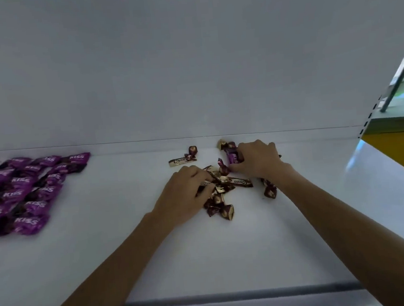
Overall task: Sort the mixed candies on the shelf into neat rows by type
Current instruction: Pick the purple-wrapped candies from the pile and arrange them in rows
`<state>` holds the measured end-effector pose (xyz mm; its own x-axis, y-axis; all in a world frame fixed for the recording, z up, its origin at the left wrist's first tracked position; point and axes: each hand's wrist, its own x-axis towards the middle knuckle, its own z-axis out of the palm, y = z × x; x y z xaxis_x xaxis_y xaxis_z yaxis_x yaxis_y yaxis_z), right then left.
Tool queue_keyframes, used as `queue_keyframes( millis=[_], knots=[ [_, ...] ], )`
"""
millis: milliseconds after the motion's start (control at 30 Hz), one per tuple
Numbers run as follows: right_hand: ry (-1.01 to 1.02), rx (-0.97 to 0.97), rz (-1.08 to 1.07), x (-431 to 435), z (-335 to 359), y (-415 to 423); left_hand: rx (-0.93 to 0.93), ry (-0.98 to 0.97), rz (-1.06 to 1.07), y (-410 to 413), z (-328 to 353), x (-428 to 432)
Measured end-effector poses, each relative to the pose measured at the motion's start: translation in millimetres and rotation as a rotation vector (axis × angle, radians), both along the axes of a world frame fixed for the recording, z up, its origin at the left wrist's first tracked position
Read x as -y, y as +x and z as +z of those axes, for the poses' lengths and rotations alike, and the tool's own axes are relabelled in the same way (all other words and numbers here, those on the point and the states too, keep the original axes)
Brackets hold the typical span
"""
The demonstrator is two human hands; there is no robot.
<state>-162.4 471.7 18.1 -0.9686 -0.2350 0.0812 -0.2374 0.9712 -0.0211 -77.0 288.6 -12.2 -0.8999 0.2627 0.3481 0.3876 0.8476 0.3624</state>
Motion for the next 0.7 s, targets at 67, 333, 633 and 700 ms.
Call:
queue_keyframes(
  millis=[67,333,633,700],
  knots=[
    [0.0,0.01,-0.029,2.5,-0.4,-1.2,0.019,0.0,0.015,2.8,-0.5,5.1],
    [0.036,-0.124,-0.051,28.9,3.5,8.0,-0.015,0.008,0.034,32.3,1.5,34.3],
    [-0.529,-0.205,0.499,123.8,30.9,71.8,-0.008,-0.031,0.149,90.8,6.7,100.6],
    [-0.58,-0.166,0.54,153.3,25.9,86.1,-0.018,-0.08,0.171,111.6,6.5,128.8]
  ],
)
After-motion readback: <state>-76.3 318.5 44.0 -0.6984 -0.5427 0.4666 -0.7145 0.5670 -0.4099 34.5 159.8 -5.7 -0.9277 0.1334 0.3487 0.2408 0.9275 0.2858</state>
